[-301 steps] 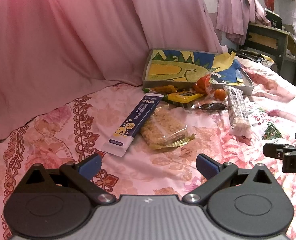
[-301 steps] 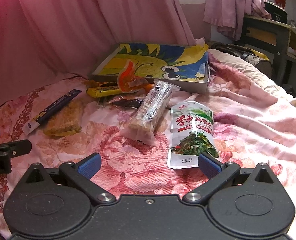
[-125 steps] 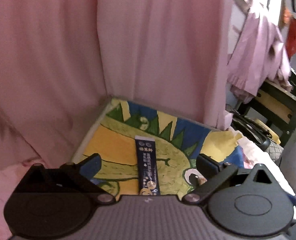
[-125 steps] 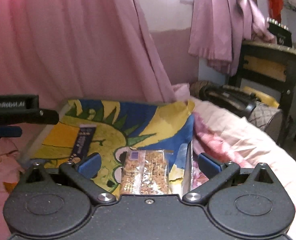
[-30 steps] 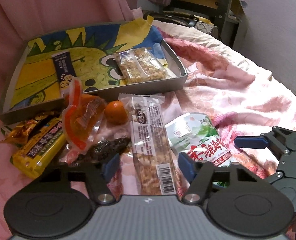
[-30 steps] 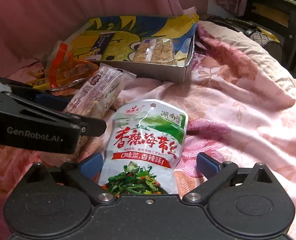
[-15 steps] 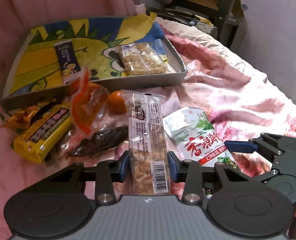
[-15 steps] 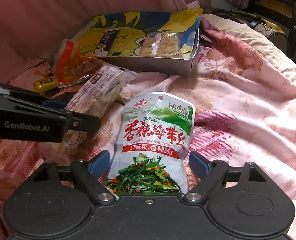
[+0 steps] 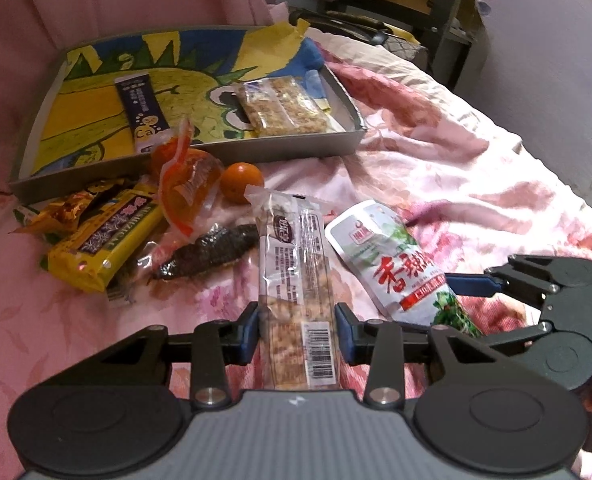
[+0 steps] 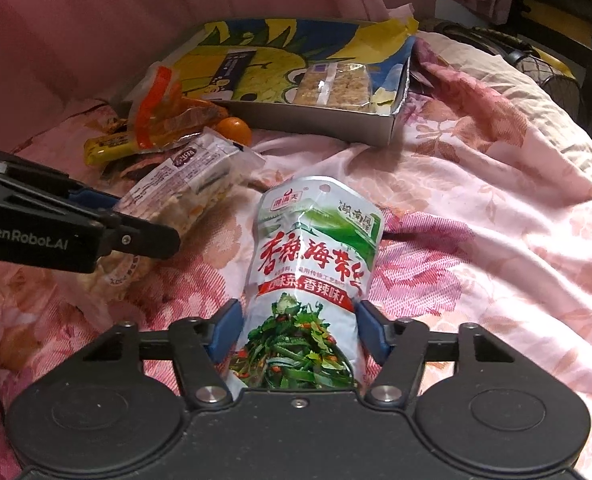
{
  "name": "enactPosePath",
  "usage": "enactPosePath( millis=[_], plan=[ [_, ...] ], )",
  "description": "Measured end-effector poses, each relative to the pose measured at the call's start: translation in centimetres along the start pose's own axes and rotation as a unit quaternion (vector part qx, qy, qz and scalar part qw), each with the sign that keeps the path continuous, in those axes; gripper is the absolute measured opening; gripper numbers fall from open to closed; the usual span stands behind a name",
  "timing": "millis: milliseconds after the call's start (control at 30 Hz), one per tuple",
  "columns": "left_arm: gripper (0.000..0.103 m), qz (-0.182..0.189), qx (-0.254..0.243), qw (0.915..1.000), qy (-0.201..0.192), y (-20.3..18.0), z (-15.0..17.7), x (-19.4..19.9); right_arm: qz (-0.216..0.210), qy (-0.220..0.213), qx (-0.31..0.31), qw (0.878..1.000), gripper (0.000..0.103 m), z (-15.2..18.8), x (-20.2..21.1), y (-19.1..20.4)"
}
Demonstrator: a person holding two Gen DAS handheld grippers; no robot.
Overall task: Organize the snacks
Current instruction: 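Grasp the clear cereal bar with the left gripper while the right gripper grasps the seaweed pouch, then carry the cereal bar and seaweed pouch into the tray and release both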
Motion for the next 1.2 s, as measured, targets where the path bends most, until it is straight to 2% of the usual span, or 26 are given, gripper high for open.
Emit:
enactPosePath(
  millis=[333, 700, 967, 1200],
  plan=[
    [0.042, 0.004, 0.020, 0.9990, 0.040, -0.2, 2.0, 0.9, 0.002, 0.009, 0.032, 0.999, 0.040, 0.8, 1.3, 1.4],
    [0.042, 0.021, 0.079, 0.9944, 0.066, 0.9, 3.6, 3.4, -0.014, -0.019, 0.070, 0.997, 0.037, 0.9, 3.7, 3.1],
    [0.042, 0.016, 0.090, 0.9950, 0.040, 1.7, 2.5, 5.9, -0.013, -0.043, 0.058, 0.997, 0.037, -1.0, 4.5, 3.0],
    [0.042, 0.017, 0.108, 0.9940, -0.003, 2.6, -0.4, 7.9, -0.015, -0.077, 0.039, 0.996, 0.038, -3.9, 5.4, 2.9]
  ],
)
Point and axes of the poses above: each gripper's, at about its wrist camera, not at the fingertips, and x roughly against the way its jaws point, y to its left, z to its underside, the point moved 9 cm from there along -x, roughly the way its jaws point, and after that the axes turned 5 degrees about -x, right-handed, at the moved point
